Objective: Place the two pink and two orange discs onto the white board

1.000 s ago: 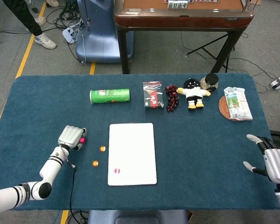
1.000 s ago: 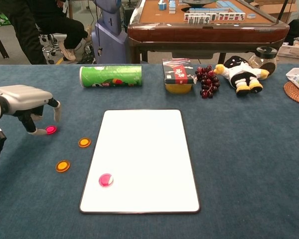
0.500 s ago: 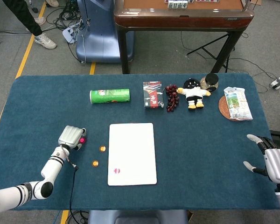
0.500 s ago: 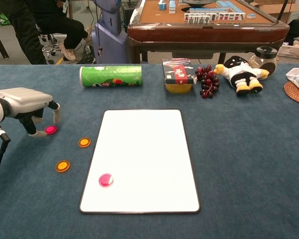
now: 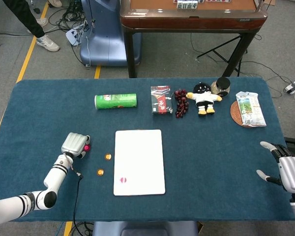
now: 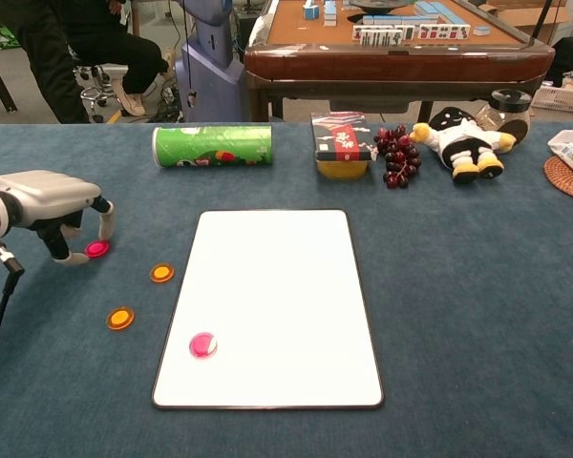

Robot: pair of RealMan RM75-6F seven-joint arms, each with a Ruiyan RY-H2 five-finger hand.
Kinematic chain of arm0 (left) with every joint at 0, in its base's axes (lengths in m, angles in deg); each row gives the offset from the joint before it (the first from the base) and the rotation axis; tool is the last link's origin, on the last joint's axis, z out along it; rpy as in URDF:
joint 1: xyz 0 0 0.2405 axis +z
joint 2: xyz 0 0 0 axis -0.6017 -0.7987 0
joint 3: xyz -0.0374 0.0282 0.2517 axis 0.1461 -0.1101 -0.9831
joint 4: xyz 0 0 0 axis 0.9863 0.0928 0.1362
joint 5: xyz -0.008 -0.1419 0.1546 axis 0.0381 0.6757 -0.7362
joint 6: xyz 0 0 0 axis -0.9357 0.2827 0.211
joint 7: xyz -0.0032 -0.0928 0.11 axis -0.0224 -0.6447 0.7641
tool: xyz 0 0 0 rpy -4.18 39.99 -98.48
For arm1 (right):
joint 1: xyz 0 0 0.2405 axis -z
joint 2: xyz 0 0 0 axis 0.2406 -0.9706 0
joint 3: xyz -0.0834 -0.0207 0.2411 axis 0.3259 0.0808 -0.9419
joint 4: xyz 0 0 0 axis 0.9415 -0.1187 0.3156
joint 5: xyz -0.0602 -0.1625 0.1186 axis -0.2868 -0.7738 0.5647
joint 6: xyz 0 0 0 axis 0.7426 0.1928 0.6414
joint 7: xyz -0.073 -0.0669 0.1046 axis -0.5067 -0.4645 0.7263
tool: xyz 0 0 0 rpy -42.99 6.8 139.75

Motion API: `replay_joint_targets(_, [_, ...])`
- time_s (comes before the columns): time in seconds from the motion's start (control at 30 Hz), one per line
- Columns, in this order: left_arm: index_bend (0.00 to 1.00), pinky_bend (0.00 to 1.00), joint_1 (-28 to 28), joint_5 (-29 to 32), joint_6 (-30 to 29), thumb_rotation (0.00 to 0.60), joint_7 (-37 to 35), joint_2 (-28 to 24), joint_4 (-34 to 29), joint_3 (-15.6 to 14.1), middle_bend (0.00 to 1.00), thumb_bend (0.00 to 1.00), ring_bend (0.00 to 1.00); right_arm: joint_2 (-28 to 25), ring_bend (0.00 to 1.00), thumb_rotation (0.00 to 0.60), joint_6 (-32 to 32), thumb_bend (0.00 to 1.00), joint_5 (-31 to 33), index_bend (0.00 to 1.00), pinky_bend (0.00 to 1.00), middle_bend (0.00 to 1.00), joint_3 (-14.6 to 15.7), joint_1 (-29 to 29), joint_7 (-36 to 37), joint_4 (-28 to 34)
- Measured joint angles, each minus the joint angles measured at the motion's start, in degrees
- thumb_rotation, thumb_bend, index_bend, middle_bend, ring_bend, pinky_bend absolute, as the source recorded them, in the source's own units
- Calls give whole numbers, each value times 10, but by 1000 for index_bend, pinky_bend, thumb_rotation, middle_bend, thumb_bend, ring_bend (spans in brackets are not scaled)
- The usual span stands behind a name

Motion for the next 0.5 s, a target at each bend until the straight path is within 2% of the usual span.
replay_joint_targets(0.5, [529,1000,-1,2,-4,600,6,8,6,0,1000,320,1000,-1,222,600,-1,0,0,220,410,281,0,0,3,0])
